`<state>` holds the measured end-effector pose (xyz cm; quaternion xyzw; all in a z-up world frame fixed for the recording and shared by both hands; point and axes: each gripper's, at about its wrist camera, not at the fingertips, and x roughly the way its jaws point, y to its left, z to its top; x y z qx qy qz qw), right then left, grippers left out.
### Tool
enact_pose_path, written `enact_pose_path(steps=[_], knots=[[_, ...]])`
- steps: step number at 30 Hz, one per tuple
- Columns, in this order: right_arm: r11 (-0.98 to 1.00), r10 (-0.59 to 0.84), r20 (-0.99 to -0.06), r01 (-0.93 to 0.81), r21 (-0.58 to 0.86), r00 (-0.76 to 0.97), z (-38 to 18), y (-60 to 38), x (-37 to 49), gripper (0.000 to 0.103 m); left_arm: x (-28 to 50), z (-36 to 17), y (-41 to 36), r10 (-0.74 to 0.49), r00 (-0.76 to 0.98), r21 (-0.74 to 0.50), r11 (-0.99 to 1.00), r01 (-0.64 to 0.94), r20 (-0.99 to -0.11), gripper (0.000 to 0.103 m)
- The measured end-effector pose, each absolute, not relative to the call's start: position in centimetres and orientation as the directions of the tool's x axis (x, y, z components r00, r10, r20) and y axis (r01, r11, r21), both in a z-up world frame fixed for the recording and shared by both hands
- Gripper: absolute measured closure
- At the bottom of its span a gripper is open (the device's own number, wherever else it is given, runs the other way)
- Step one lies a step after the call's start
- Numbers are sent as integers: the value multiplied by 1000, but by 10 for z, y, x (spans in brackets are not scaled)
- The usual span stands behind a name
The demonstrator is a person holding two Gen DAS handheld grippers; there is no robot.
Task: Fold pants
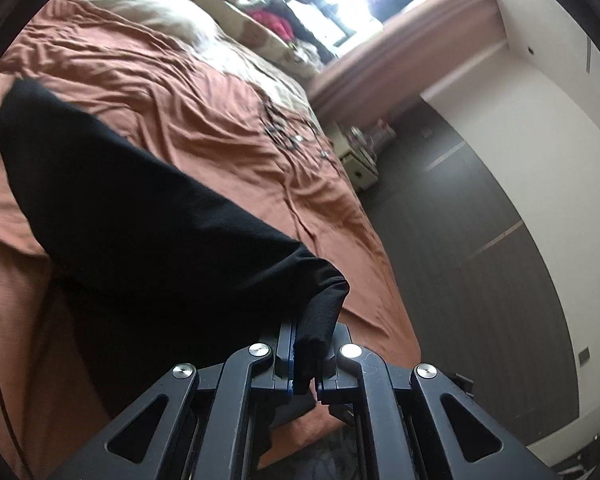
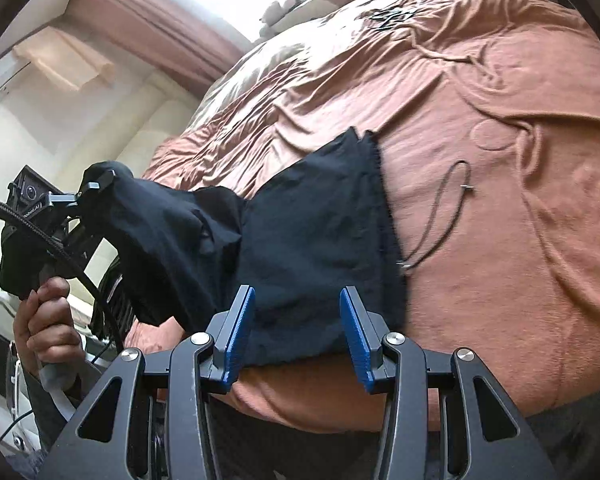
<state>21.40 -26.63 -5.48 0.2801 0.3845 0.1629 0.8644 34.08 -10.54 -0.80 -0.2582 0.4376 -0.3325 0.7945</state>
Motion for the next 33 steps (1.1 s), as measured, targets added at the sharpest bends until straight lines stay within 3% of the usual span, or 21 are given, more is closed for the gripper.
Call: enact_pose_path(steps=[18,33], knots=[[765,459,-579,31,643,674,-62,-312,185,61,307,-91,-189,-769,146,-713,634,300,-622,96],[747,474,-566,32,664,675,-61,-315,180,61,280,-112,-210,-763,65,-717,629,299,-643,95]])
